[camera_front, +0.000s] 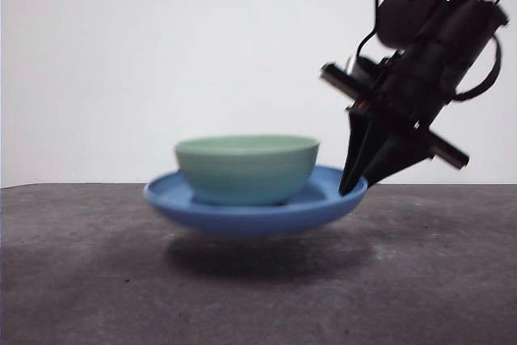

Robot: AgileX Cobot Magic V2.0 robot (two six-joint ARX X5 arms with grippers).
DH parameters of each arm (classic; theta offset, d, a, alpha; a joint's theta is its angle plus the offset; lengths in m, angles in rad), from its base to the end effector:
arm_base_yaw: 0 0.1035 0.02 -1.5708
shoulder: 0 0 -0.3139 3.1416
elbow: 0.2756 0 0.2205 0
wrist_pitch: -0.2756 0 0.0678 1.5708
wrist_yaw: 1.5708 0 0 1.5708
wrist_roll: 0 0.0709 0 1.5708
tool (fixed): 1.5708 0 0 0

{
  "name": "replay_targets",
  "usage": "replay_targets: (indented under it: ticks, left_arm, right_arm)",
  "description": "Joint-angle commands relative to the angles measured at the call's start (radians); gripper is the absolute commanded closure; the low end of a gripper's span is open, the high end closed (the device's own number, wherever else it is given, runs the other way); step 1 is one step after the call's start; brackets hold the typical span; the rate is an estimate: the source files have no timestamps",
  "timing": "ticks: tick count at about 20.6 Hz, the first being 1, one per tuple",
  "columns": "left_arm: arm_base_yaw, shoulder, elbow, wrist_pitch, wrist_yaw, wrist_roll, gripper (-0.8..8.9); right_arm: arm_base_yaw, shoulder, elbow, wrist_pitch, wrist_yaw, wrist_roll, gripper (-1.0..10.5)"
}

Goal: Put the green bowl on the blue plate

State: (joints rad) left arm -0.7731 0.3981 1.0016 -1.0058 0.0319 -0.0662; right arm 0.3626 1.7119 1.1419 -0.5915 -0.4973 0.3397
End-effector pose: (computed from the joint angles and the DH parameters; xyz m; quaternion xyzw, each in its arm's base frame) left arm -0.0024 -0.0008 0.3407 0.0425 0.1988 -0.3774 0.9034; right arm 0.2937 0.1476 0.2309 0.1649 0.5984 0.2509 0.7428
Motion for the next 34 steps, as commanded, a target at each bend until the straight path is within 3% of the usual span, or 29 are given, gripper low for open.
replay_targets:
  ticks: [1, 13, 16, 20, 29, 34]
  left_arm:
    - [-0.007, 0.002, 0.013, 0.010, 0.005, -0.003, 2.51]
    - [-0.007, 0.002, 0.013, 0.010, 0.005, -0.003, 2.51]
    - [-0.007, 0.002, 0.013, 0.010, 0.005, -0.003, 2.51]
    - [-0.007, 0.002, 0.013, 0.010, 0.005, -0.003, 2.51]
    - [-0.007, 0.002, 0.013, 0.010, 0.005, -0.003, 2.51]
    - [-0.007, 0.002, 0.013, 0.010, 0.005, -0.003, 2.51]
  right_arm:
    - [0.024, 0.050, 0.019, 0.019, -0.010, 0.034, 9.4]
    - [0.052, 0.133, 0.019, 0.050, 0.001, 0.064, 9.3]
    - [0.052, 0.132, 0.019, 0.048, 0.001, 0.062, 8.0]
    - [0.051, 0.092, 0.021, 0.034, 0.013, 0.057, 7.0]
    - [0.057, -0.323, 0.039, -0.153, 0.077, -0.033, 4.5]
    - [0.139, -0.607, 0.038, -0.275, 0.216, -0.064, 4.1]
